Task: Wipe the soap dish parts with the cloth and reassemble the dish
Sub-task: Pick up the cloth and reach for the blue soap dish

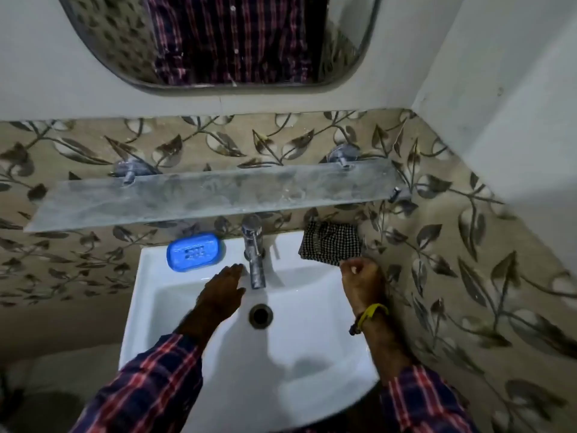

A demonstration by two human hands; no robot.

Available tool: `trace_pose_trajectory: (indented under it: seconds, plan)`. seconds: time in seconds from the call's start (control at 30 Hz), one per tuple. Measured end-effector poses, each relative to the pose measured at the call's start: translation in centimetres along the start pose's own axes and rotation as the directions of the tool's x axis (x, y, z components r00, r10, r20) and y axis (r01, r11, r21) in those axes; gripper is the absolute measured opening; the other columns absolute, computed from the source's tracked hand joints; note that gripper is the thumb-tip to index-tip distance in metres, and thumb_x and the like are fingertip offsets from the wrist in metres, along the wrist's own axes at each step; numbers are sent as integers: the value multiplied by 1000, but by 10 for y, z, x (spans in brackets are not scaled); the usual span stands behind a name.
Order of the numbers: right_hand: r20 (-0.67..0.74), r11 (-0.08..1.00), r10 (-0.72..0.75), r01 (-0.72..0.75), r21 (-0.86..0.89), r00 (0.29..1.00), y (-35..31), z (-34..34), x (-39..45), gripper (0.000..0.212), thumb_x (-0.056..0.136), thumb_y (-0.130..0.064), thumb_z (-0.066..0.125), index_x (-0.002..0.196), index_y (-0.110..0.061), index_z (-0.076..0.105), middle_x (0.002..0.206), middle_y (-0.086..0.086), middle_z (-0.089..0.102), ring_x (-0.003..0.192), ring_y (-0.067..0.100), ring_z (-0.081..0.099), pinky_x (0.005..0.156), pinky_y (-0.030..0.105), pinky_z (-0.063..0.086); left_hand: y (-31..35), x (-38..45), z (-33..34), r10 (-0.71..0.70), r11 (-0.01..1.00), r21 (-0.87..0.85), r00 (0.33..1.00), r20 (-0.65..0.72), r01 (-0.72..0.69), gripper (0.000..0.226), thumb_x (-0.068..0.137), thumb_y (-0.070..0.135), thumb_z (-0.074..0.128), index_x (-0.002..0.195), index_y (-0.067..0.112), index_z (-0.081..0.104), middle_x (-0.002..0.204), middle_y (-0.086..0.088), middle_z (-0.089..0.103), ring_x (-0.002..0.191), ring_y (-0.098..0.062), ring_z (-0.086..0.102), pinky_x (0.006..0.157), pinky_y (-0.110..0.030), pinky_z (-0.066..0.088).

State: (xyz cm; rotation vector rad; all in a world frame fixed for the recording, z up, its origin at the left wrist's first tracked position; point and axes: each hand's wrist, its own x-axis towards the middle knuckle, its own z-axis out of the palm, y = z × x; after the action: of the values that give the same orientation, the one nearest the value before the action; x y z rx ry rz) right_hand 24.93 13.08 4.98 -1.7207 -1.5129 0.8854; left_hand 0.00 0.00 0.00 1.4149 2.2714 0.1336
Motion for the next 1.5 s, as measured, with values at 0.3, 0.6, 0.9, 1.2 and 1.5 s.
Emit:
trace_pose_trajectory:
  seconds: [0.3, 0.6, 0.9, 1.2, 1.5]
  plan:
    - [91, 897, 180, -126, -424, 979, -13, 33, 82, 55, 95, -35, 60, 127, 9, 55, 138, 29, 51, 130, 42, 47, 107, 44, 37, -9, 20, 13, -135, 991, -9, 991, 25, 135, 61, 102, 15, 47, 158, 25, 23, 163, -1, 29, 145, -26, 37, 118, -35, 28]
    - [-96, 964, 194, -208, -164, 976, 2, 59, 74, 26, 82, -15, 71, 102, 0, 69, 120, 29, 61, 111, 47, 57, 97, 51, 46, -21, 17, 17, -82, 996, -39, 996, -32, 81, 65, 98, 3, 48, 156, 27, 28, 163, 4, 30, 149, -21, 31, 118, -32, 27]
    - [-31, 847, 241, -194, 495, 970, -2, 37, 66, 20, 82, 5, 69, 95, -4, 58, 89, 15, 65, 79, 30, 62, 70, 40, 53, -33, 19, 16, 7, 1000, -26, 1000, 15, -7, 66, 102, 14, 47, 158, 28, 16, 166, 10, 16, 153, -14, 17, 120, -29, 21]
    - [477, 444, 181, -504, 741, 860, -30, 19, -18, 55, 75, -12, 67, 127, 4, 58, 116, 26, 64, 102, 37, 65, 104, 62, 43, -48, -7, -8, 128, 975, -173, 989, -71, -138, 54, 103, 19, 48, 154, 26, 31, 160, 1, 35, 148, -19, 33, 118, -28, 23]
    - [302, 668, 152, -323, 671, 941, -26, 32, -104, 25, 96, -11, 60, 115, 3, 67, 112, 20, 72, 107, 37, 67, 91, 49, 55, -96, -53, -26, 49, 894, -375, 884, -465, -246, 36, 91, 8, 63, 127, 11, 65, 128, -9, 69, 119, -30, 64, 104, -41, 49]
